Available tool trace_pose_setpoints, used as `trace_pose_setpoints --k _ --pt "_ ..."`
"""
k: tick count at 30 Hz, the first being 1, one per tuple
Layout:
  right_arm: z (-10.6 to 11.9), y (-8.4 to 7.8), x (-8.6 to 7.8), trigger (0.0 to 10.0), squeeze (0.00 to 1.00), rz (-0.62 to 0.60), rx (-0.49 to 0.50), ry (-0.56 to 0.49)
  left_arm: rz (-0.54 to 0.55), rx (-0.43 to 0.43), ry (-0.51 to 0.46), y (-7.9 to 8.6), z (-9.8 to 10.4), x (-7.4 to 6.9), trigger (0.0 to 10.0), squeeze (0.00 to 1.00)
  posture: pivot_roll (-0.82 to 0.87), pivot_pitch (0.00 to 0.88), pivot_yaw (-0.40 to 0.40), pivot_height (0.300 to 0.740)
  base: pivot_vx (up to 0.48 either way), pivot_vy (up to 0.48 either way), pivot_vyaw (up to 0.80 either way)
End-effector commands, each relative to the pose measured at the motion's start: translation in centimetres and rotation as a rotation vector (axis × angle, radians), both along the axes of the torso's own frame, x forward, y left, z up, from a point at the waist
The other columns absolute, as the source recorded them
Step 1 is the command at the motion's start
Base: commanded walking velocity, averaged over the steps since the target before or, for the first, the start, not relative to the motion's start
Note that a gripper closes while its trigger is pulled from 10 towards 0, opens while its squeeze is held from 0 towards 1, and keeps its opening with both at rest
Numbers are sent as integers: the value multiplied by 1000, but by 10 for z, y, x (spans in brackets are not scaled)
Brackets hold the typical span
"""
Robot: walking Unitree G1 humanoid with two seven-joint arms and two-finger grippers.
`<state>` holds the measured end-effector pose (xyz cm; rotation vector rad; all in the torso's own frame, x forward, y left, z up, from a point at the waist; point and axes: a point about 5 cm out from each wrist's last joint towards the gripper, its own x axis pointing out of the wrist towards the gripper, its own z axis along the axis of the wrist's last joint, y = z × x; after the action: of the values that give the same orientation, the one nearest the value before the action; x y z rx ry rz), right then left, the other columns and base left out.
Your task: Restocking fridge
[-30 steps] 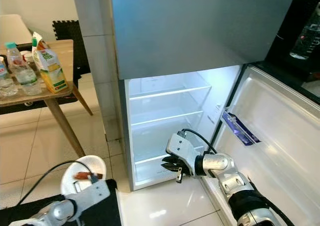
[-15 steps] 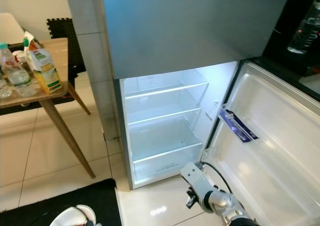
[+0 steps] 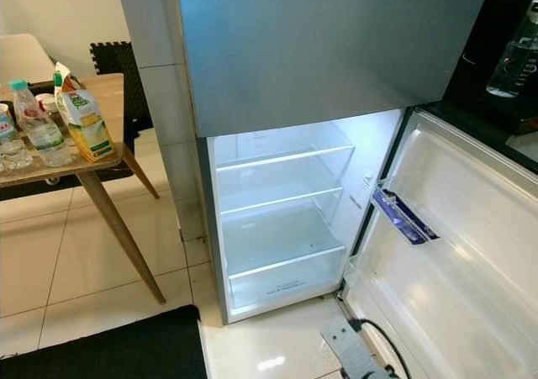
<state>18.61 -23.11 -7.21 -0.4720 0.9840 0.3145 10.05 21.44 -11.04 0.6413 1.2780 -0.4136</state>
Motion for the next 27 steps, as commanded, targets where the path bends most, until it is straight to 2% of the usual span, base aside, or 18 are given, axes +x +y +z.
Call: trace_pose_setpoints --k 1,3,5,7,8,10,11,15,18,22,23,27 --pt "-4 -2 -8 10000 0 -20 -13 26 11 27 -18 9 3 4 10000 0 -59 0 -10 740 0 0 0" --pt "-10 -8 -23 10000 0 -61 -22 68 -31 40 -23 10 4 6 10000 0 -64 0 -10 740 0 0 0" --pt "-11 -9 -27 10000 0 -77 -23 80 -48 45 -23 10 4 7 10000 0 -64 0 -10 740 0 0 0" --pt "-15 -16 -39 10000 0 -145 -29 102 -122 73 -20 12 4 6 10000 0 -67 0 -12 740 0 0 0" --pt "-15 -17 -41 10000 0 -160 -30 107 -139 80 -20 12 4 6 10000 0 -66 0 -12 740 0 0 0" --pt "-17 -21 -47 10000 0 -186 -43 121 -253 122 -24 14 5 8 10000 0 -65 0 -11 740 0 0 0" --pt "-17 -21 -47 10000 0 -186 -43 121 -253 122 -24 14 5 8 10000 0 -65 0 -11 740 0 0 0" --pt "-17 -22 -49 10000 0 -184 -61 134 -458 178 -107 10 9 23 10000 0 -61 0 -13 740 0 0 0" --pt "-17 -20 -47 10000 0 -169 -57 125 -504 190 -140 7 11 30 10000 0 -61 0 -13 740 0 0 0" --pt "-14 -14 -37 10000 0 -123 -46 85 -516 204 -181 4 14 39 10000 0 -63 0 -12 740 0 0 0" --pt "-13 -8 -31 10000 0 -101 -39 68 -481 196 -191 3 14 40 10000 0 -72 0 -10 740 0 0 0" --pt "-13 -4 -27 10000 0 -84 -41 60 -436 171 -183 1 13 38 10000 0 -73 0 -9 740 0 0 0"
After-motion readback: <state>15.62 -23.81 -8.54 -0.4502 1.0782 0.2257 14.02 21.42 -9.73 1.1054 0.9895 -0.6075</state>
